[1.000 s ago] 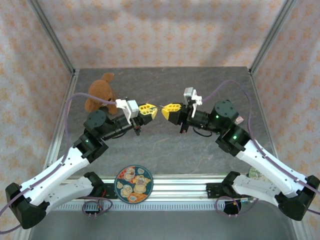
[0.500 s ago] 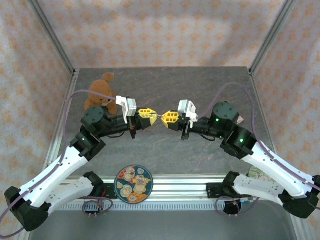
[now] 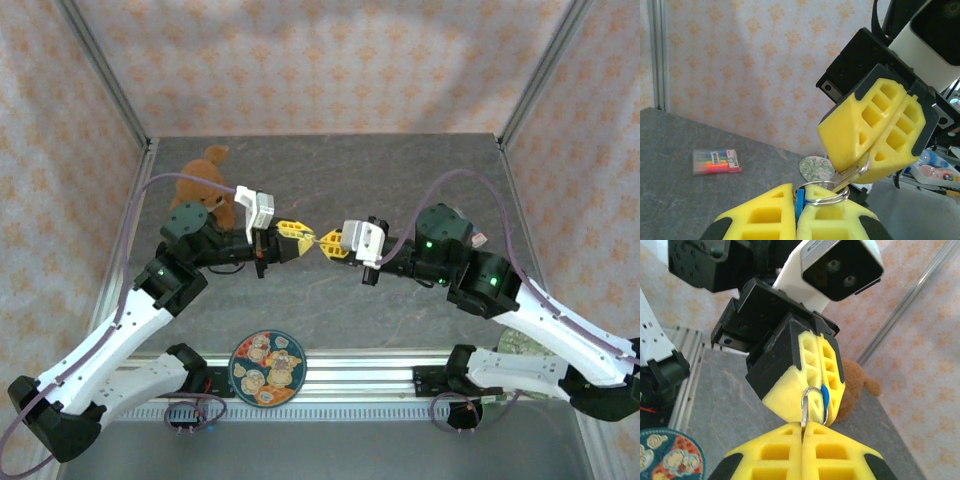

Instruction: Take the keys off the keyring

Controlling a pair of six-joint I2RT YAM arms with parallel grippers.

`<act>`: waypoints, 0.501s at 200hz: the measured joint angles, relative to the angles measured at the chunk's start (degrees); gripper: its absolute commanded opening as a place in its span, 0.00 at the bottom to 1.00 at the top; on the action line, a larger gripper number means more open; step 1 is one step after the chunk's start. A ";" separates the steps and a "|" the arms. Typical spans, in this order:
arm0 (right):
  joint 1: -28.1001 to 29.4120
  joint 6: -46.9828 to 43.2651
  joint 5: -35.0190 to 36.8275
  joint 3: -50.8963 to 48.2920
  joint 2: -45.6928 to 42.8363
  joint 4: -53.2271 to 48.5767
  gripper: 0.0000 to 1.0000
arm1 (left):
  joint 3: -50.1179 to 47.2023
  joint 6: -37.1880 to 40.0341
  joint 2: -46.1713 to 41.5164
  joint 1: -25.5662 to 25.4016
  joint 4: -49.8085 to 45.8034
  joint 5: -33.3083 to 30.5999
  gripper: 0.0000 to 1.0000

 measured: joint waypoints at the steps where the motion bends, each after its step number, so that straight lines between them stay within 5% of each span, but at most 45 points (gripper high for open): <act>1: 0.07 -0.04 0.09 0.07 0.04 -0.11 0.00 | 0.02 -0.04 0.00 0.02 -0.02 0.07 0.00; 100: 7.30 -9.27 10.10 11.91 6.71 -12.28 0.00 | 4.94 0.11 1.01 2.12 -9.03 4.74 0.00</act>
